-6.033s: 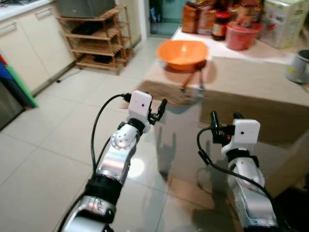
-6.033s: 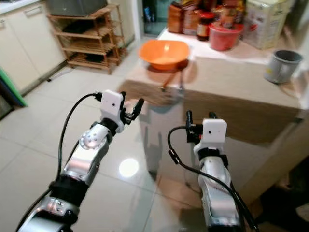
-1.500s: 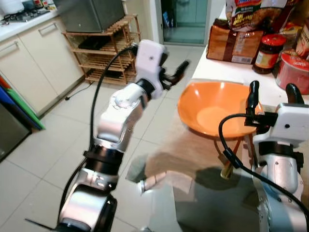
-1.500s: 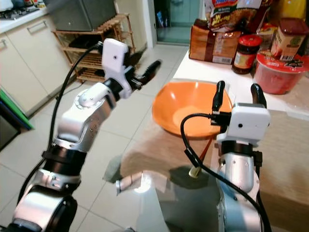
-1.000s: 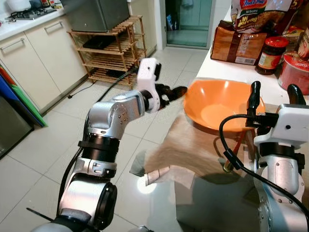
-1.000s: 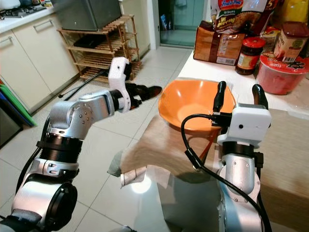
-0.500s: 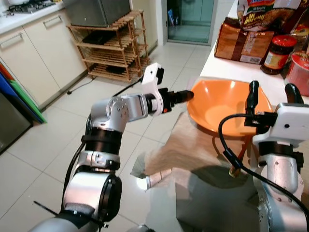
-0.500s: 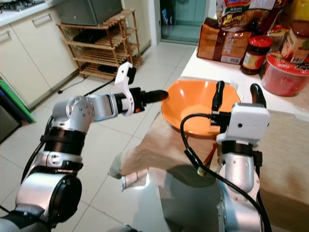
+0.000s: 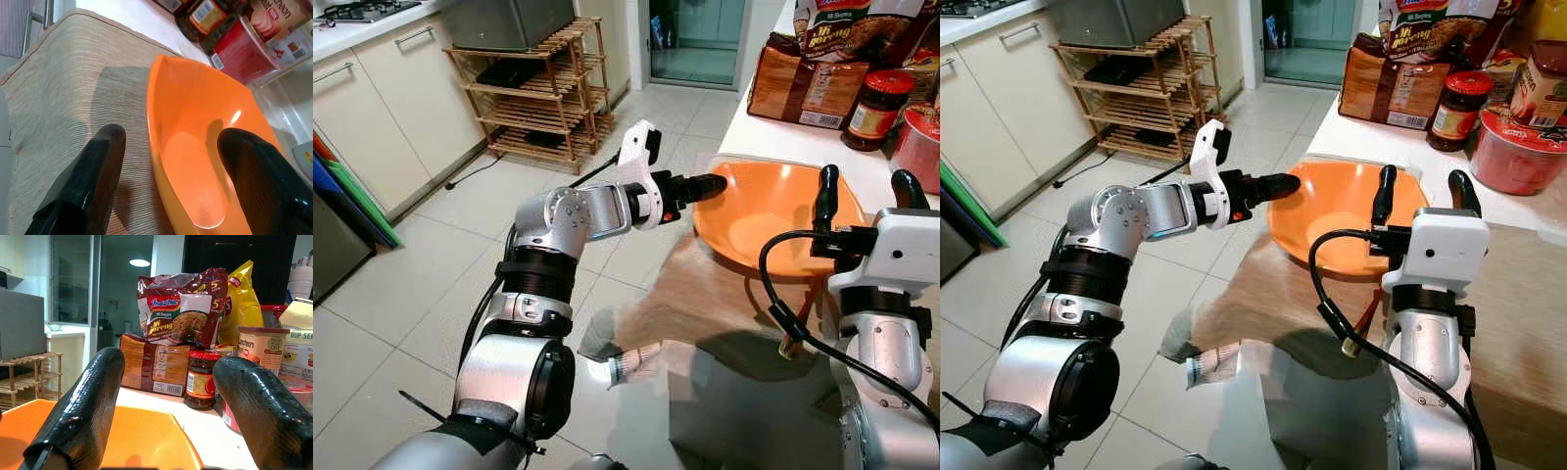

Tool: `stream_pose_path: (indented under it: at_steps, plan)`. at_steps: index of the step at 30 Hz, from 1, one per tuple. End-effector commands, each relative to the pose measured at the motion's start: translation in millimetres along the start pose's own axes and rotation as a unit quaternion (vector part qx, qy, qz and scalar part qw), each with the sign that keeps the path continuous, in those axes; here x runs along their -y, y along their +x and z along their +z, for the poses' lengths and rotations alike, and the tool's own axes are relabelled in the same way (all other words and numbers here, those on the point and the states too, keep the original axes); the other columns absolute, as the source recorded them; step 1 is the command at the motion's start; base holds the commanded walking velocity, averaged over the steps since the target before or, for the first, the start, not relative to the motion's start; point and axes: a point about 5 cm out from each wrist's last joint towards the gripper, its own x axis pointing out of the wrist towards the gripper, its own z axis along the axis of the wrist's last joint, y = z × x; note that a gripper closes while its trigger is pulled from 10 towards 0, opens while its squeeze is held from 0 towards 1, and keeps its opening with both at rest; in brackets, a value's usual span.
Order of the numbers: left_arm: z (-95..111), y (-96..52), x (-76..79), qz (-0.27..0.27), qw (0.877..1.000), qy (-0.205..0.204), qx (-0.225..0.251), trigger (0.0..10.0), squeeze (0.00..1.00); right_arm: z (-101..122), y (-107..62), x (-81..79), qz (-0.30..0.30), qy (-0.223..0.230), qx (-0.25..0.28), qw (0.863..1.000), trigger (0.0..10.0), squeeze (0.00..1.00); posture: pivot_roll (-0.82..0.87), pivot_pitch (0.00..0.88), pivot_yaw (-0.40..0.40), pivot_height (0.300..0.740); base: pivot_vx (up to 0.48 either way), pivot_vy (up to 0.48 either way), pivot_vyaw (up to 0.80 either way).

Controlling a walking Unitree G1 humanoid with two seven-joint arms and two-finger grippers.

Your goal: Setting the table

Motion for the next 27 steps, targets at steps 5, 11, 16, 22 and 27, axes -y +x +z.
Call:
stream_pose_path:
  at_steps: [5, 11, 16, 22, 27]
  plan:
    - [-5.9, 0.7, -8.0, 0.025, 0.998, 0.038, -0.035, 10.0, 0.0, 2.4, 2.6, -3.4, 0.005, 0.008, 0.003, 1.0, 10.0, 0.0, -0.12, 0.0, 0.118, 0.723, 0.0, 0.0, 0.0]
    - [-12.7, -2.7, -21.1, 0.056, 0.994, 0.063, -0.065, 10.0, 0.0, 2.5, 3.0, -4.5, 0.008, 0.01, 0.002, 1.0, 10.0, 0.0, -0.11, 0.0, 0.114, 0.723, 0.0, 0.0, 0.0]
    - [-12.9, -0.7, -21.8, 0.055, 0.995, 0.055, -0.057, 0.0, 0.0, 2.3, 2.8, -4.7, 0.009, 0.012, 0.001, 1.0, 10.0, 0.0, -0.11, 0.0, 0.114, 0.723, 0.0, 0.0, 0.0]
    - [-12.4, 0.6, -18.4, 0.046, 0.995, 0.071, -0.051, 0.0, 0.0, 1.1, 2.2, -5.4, 0.009, 0.018, -0.004, 1.0, 10.0, 0.0, -0.11, 0.0, 0.112, 0.723, 0.0, 0.0, 0.0]
    - [-7.4, 0.6, -16.6, 0.042, 0.994, 0.093, -0.03, 0.0, 0.0, -0.8, 2.5, -7.7, 0.016, 0.022, -0.01, 1.0, 10.0, 0.0, -0.1, 0.0, 0.109, 0.723, 0.0, 0.0, 0.0]
